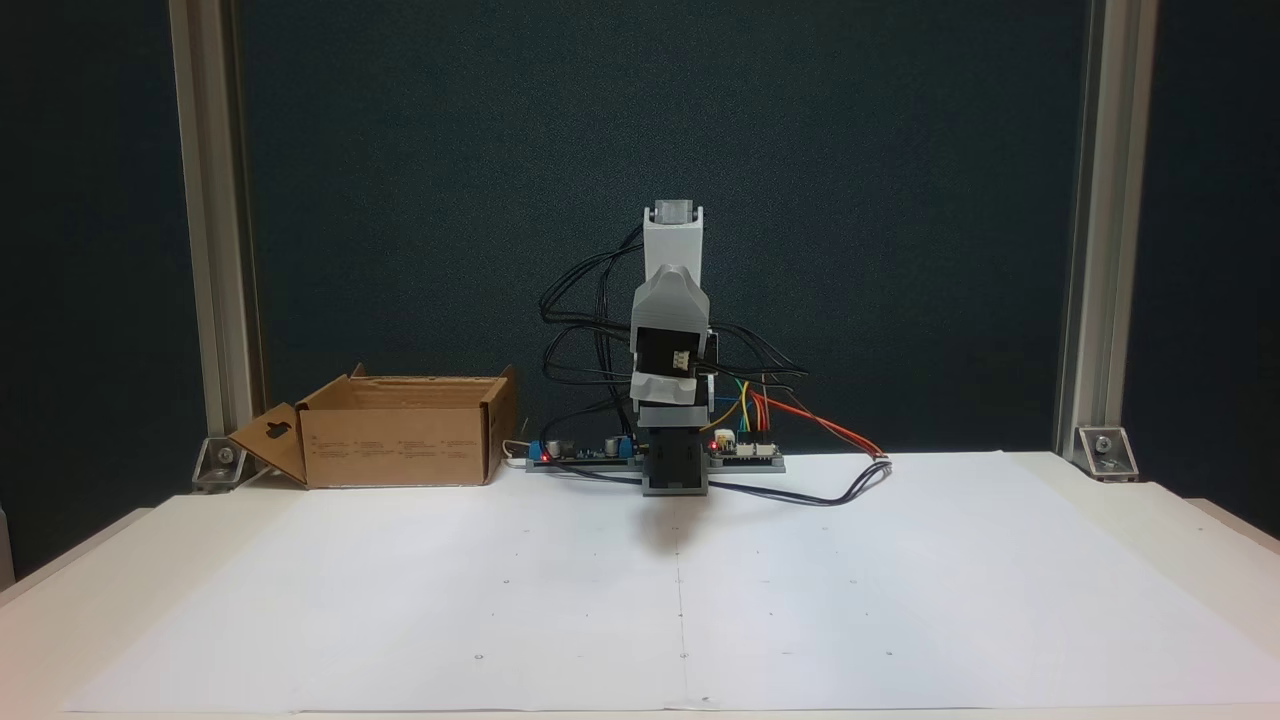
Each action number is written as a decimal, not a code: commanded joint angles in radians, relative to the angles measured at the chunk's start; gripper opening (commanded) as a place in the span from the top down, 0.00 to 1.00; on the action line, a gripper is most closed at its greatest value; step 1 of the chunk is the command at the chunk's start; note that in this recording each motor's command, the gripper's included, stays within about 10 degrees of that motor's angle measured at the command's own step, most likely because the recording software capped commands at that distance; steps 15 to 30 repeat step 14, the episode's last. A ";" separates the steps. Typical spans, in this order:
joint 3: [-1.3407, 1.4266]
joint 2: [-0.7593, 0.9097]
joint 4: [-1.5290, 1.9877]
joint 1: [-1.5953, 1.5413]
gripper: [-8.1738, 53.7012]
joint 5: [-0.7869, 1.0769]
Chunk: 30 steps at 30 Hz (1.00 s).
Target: Grasp a green dice and put it in the bin.
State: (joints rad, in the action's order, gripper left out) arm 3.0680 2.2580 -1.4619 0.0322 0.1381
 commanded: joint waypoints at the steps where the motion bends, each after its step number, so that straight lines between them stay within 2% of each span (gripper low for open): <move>1: 0.035 0.109 -0.069 -0.006 0.15 -0.044; 30: 0.055 0.109 -0.069 -0.006 0.15 -0.044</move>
